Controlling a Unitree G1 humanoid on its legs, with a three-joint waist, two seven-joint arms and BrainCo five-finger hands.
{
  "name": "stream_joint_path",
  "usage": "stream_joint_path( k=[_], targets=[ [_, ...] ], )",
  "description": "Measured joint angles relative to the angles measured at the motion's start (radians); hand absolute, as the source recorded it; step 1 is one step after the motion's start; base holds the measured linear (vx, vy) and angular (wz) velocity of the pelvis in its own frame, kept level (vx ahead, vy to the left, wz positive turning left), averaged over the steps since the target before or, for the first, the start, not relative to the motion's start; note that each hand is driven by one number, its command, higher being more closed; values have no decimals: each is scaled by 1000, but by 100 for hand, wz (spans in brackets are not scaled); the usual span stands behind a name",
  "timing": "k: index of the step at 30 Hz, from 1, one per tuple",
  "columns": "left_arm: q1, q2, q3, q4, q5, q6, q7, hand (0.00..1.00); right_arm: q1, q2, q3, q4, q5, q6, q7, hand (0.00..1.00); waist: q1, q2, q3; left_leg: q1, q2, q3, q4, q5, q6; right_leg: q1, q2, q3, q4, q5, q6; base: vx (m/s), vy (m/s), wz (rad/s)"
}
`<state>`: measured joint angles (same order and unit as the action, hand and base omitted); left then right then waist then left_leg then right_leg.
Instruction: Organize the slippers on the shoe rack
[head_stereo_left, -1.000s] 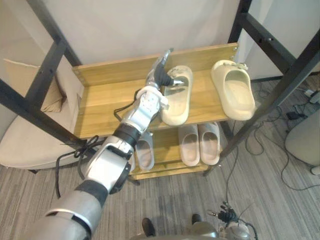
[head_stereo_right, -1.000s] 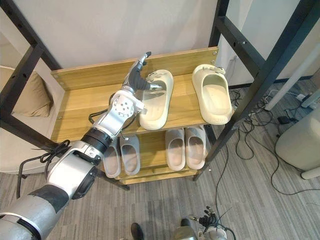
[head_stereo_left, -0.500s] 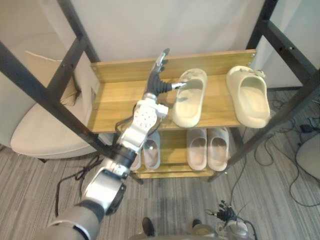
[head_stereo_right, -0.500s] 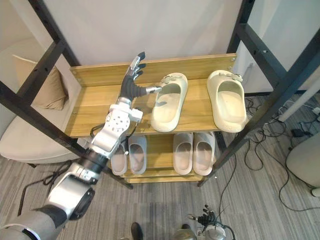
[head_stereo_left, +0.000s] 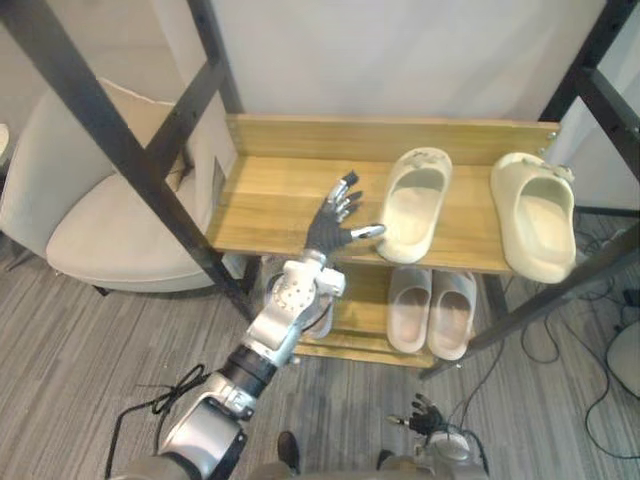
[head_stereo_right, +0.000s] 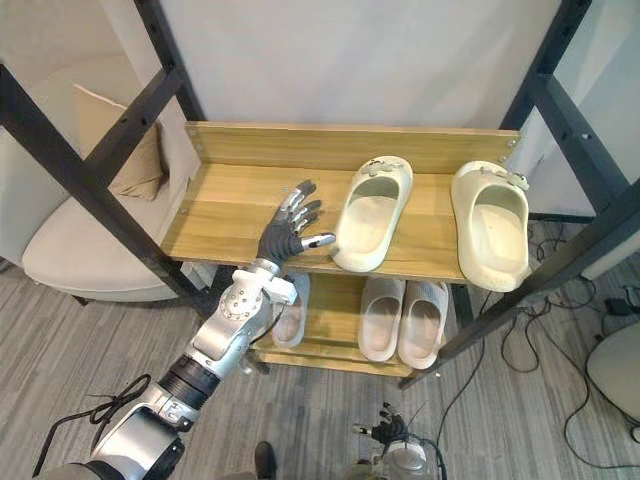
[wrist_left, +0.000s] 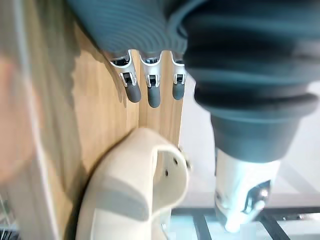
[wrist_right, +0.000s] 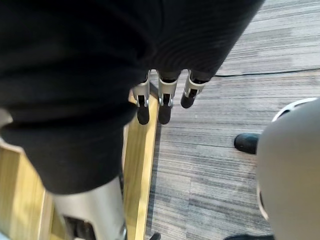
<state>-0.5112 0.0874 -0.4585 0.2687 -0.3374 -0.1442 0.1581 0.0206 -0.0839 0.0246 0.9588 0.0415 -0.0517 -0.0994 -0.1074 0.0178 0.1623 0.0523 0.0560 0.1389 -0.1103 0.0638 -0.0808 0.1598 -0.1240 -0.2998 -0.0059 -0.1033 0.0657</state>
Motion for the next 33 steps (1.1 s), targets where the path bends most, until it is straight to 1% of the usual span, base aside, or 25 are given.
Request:
stream_joint_path(
  k=[5, 8, 12, 14, 15, 18, 20, 25, 33],
  targets=[
    [0, -28, -52, 1, -3, 4, -9, 0, 0, 2, 18, 1, 0, 5, 0, 0, -2, -13, -7, 0, 0, 3, 0, 0, 0, -1, 0, 1, -1, 0, 0, 0, 0, 0],
    [-8, -36, -84, 7, -18, 4, -11, 0, 1, 3, 17, 3, 0, 5, 0, 0, -3, -15, -9, 1, 0, 12, 0, 0, 0, -1, 0, 5, -1, 0, 0, -4, 2, -1],
    [-45, -73, -102, 63, -20, 3, -9, 0, 1, 3, 15, 11, 0, 5, 0, 0, -5, -19, -11, 2, 1, 16, 0, 0, 0, -2, 0, 8, -1, 0, 1, -4, 1, -1],
    [-70, -76, -128, 83, -20, 4, -9, 0, 1, 4, 8, 14, 1, 6, -1, 0, -11, -20, -11, 2, 1, 19, 0, 0, 0, -3, 0, 11, -1, 1, 1, -15, 3, -4],
    [-77, -88, -130, 94, -20, 4, -9, 0, 0, 7, 1, 14, 2, 6, 0, 0, -19, -20, -11, 2, 2, 20, 0, 0, 0, -5, 0, 13, -1, 1, 1, -9, 3, -4],
    [-92, -108, -130, 115, -21, 4, -8, 0, -1, 8, -13, 15, 2, 6, -1, 0, -20, -20, -11, 1, 3, 30, 0, 0, 0, -10, 0, 20, -1, 1, 2, -7, 4, -8],
    [-104, -109, -129, 125, -21, 2, -5, 0, -2, 7, -20, 15, 2, 5, -1, 0, -22, -20, -11, 1, 5, 45, 0, -1, 0, -20, 0, 38, -1, 5, 6, -7, 13, -22],
    [-147, -110, -128, 178, -22, -1, -3, 0, -1, 7, -33, 16, 6, 5, -8, 0, -27, -24, -9, 1, 4, 50, 0, -1, 0, -21, -1, 39, -2, 8, 8, -1, 1, -2],
    [-173, -109, -106, 205, -22, -3, 14, 0, -2, 12, -61, 17, 7, 5, -13, 0, -34, -30, -7, -3, 4, 65, 0, -1, 0, -32, -2, 53, -3, 13, 12, -22, 9, -5]
  ],
)
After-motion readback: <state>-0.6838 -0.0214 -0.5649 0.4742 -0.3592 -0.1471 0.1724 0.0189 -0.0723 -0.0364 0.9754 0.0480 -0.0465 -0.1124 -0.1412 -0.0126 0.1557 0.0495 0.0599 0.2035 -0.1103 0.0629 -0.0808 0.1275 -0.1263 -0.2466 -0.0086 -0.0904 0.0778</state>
